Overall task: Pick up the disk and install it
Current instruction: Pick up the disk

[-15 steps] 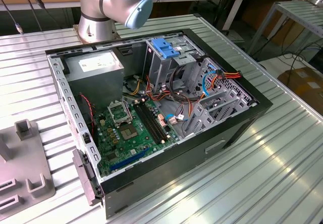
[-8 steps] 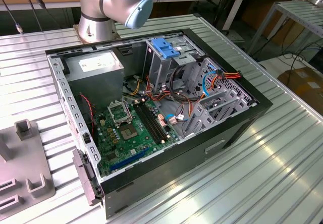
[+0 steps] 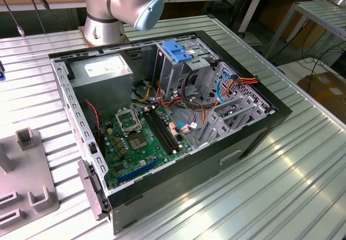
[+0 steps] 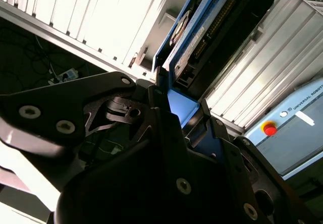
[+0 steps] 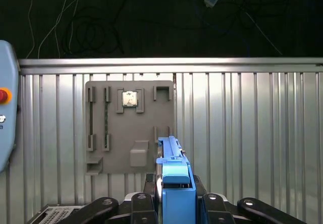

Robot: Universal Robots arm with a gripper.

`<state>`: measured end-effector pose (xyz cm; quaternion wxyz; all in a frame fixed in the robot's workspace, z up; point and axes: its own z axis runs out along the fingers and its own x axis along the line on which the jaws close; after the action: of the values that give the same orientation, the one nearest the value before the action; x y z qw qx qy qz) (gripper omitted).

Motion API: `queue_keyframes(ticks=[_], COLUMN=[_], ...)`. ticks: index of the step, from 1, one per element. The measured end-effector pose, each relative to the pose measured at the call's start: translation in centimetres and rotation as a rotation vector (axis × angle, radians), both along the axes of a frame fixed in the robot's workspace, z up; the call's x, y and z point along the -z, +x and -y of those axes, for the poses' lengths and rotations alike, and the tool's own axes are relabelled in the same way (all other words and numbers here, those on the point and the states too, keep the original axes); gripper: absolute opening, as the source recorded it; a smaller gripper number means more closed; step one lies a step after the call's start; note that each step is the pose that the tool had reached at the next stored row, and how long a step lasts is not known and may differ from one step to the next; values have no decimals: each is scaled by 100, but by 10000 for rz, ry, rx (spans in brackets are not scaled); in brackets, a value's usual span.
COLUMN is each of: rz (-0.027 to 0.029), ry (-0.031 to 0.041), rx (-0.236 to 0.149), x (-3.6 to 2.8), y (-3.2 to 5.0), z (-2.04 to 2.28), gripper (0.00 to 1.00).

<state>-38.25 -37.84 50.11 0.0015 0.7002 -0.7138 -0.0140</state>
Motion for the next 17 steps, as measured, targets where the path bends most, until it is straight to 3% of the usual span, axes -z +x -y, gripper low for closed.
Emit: queue_keyframes(ticks=[17], rz=[0], ry=[0], rx=[0], x=[0], y=[171], z=[0], gripper=[37])
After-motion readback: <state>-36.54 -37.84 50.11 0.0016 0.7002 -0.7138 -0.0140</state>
